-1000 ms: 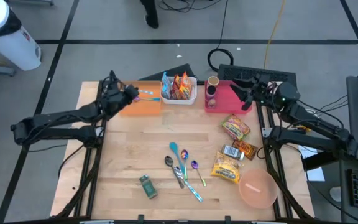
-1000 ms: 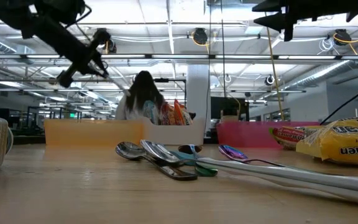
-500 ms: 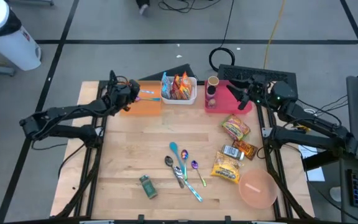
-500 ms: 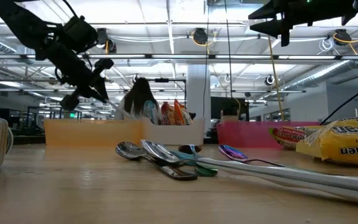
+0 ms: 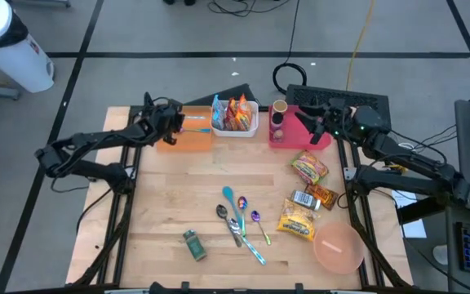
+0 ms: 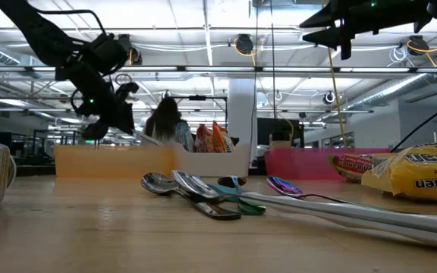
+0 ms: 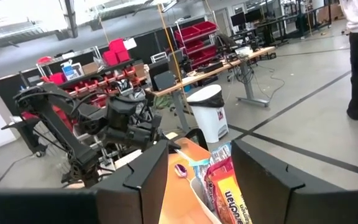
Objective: Pick & Place Food Item
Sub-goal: Put the left blue spoon into the orange bin
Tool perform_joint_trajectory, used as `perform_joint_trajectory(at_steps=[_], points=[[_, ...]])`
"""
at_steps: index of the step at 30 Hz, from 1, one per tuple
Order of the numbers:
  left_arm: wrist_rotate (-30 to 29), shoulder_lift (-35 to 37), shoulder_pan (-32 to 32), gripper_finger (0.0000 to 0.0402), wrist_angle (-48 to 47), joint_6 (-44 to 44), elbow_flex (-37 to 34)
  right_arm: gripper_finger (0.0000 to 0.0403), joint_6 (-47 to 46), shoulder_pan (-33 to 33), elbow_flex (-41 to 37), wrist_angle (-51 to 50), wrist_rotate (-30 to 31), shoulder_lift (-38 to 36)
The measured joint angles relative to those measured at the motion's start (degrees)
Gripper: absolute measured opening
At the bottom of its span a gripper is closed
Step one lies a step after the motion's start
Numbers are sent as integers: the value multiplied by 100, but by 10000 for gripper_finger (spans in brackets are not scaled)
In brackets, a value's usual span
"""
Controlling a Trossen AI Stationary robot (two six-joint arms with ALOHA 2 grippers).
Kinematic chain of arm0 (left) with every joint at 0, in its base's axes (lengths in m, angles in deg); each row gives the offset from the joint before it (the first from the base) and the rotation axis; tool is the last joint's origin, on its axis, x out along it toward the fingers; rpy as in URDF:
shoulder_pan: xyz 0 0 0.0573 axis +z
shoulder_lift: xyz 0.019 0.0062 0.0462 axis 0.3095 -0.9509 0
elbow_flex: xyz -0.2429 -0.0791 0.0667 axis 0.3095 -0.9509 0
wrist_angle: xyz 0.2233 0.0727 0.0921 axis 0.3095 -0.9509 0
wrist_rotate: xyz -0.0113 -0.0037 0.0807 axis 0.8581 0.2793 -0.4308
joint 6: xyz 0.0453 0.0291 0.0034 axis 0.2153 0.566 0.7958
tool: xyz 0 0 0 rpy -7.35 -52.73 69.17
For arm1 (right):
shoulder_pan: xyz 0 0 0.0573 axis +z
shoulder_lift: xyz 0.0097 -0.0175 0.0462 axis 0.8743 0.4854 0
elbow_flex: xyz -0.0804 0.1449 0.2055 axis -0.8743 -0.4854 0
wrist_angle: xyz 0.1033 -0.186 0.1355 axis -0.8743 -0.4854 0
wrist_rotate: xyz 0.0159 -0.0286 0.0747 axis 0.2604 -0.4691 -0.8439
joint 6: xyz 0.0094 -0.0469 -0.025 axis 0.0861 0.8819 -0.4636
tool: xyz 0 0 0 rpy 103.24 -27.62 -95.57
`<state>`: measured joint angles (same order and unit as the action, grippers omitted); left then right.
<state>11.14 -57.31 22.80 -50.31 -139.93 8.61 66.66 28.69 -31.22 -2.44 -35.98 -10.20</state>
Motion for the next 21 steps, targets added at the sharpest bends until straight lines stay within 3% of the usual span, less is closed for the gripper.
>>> perform_joint_trajectory(at_steps=[7, 13, 21], points=[[173, -382, 43, 20, -355, -85, 323, 169, 1, 0, 0, -221, -2, 3], [151, -623, 171, 20, -1202, -495, 698, 169, 0, 0, 2, -371, -4, 3], [199, -956, 353, 20, -1253, -1273, 961, 169, 2, 0, 4, -463, -4, 3]])
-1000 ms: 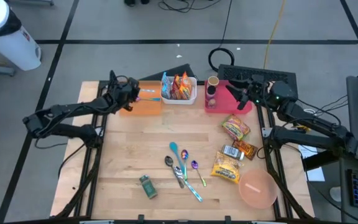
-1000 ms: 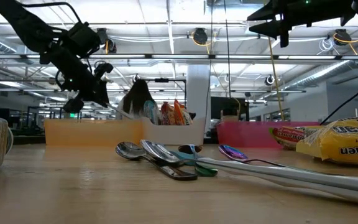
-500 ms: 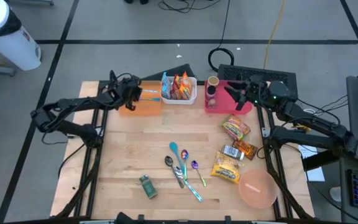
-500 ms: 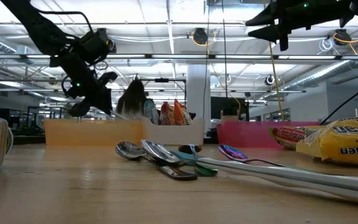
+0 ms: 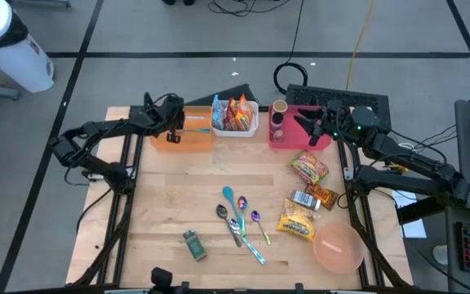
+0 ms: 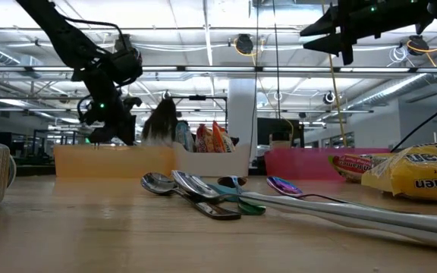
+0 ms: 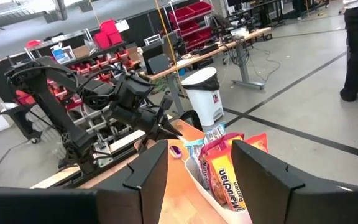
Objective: Pick & Place Food Item
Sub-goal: Put the left blue spoon into the orange bin
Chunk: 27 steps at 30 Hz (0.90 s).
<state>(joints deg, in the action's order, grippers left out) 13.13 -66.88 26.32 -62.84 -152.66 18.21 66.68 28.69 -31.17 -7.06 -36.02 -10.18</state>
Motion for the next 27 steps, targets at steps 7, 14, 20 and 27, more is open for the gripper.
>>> perform_joint_trajectory(at_steps=[7, 14, 20, 27], points=[[271, -205, 64, 20, -77, -487, 14, 169, 1, 0, 0, -137, 1, 0], [366, -257, 73, 23, -211, -785, 14, 169, 20, 0, 0, -192, 149, 0], [428, -266, 105, 28, -273, -779, 14, 169, 62, 0, 0, -192, 153, 0], [12, -266, 105, 31, 41, -760, 14, 169, 49, 0, 0, -243, 151, 0]])
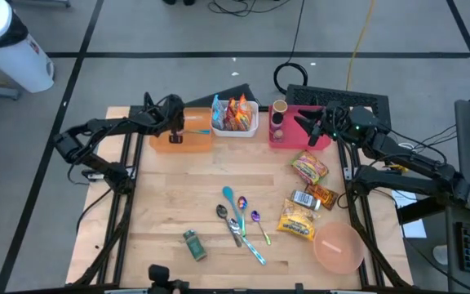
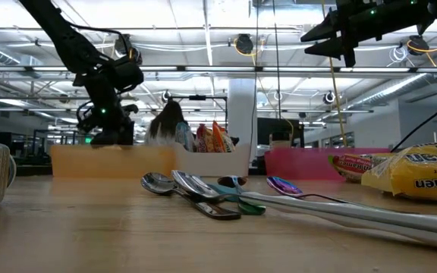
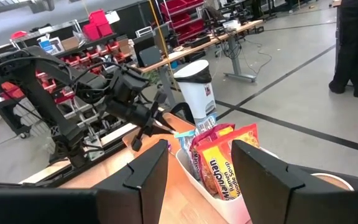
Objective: Pick & Place Food Item
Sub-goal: Put the left blue spoon into the orange bin, then put the green spice bottle into the red bin
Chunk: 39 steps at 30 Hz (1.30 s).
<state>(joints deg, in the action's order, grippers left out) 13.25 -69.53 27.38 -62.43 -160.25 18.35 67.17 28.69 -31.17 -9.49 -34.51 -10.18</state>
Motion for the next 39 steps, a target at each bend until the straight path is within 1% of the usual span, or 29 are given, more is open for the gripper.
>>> perform_joint_trajectory(at_steps=[5, 9, 18, 23, 27, 29, 34, 37, 39], points=[[-314, 0, 0, 32, 293, 22, 0, 169, -2, 0, 0, 0, -2, 0], [-316, 0, 0, 35, 281, -19, 0, 169, -2, 0, 1, 0, -2, 0], [-314, 2, 0, 75, 287, 94, 0, 169, -7, 0, 0, -2, -2, 0], [-313, 2, 0, 78, 345, 79, 0, 169, -7, 0, 0, -2, -2, 0], [-318, 2, 0, 78, 653, 116, 0, 169, -4, 0, 0, -2, -2, 0], [-320, 2, 0, 78, 855, 154, 0, 169, -4, 0, 1, 0, -2, 0], [-368, 4, 0, 79, 1659, 666, -2, 169, -7, 0, 2, 2, -4, 0], [-462, 4, -2, 79, 2529, 977, -2, 169, -4, 0, 2, 24, -22, 0], [-460, 4, 0, 79, 3379, 1469, -2, 169, -8, 0, 1, 23, -26, -2]])
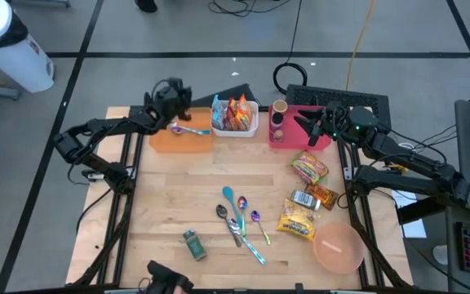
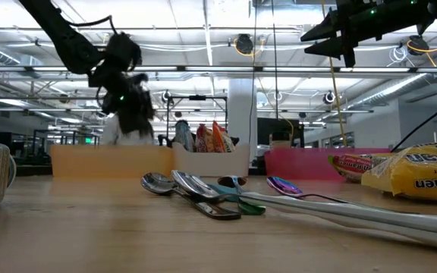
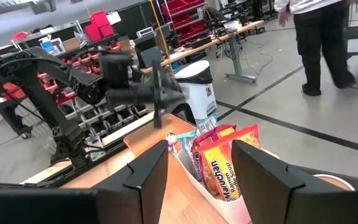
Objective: Pick & Place Food Item
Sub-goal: Put the green spice bottle into the red bin
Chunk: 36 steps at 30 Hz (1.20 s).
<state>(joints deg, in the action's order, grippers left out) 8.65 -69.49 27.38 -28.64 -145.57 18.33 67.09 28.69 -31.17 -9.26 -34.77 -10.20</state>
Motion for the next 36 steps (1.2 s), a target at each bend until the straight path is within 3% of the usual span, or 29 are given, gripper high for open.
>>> perform_joint_trajectory(at_steps=[4, 9, 12, 14, 17, 19, 25, 28, 31, 36], points=[[657, 0, -23, 79, 2002, 1638, 0, 169, -175, 0, 2, -2, -18, -7], [2579, 30, -138, 79, 4377, 3428, 0, 169, -337, 0, 2, 1, -160, -42], [3628, 336, -415, 79, 5172, 4058, -2, 169, -338, 0, 2, 1, -468, -55], [3863, 651, -778, 79, 5066, 4531, 0, 169, -341, 2, 2, -2, -693, -55], [3703, 1199, -1379, 79, 4056, 5327, 1, 169, -343, 2, 2, 1, -848, -55], [3466, 1622, -1793, 79, 2890, 5867, 111, 169, -343, 2, 2, -2, -920, -55], [2049, 2342, -3110, 78, -2016, 7019, 1175, 169, -344, 4, 2, -2, -926, -55], [1167, 2346, -3672, 79, -3819, 7113, 1793, 169, -344, 25, 2, -3, -927, -55], [632, 2242, -4106, 79, -4757, 6940, 2185, 169, -344, 64, 2, -4, -927, -55], [444, 2142, -4607, 78, -5533, 6456, 2504, 169, -346, 224, 2, -51, -934, -52]])
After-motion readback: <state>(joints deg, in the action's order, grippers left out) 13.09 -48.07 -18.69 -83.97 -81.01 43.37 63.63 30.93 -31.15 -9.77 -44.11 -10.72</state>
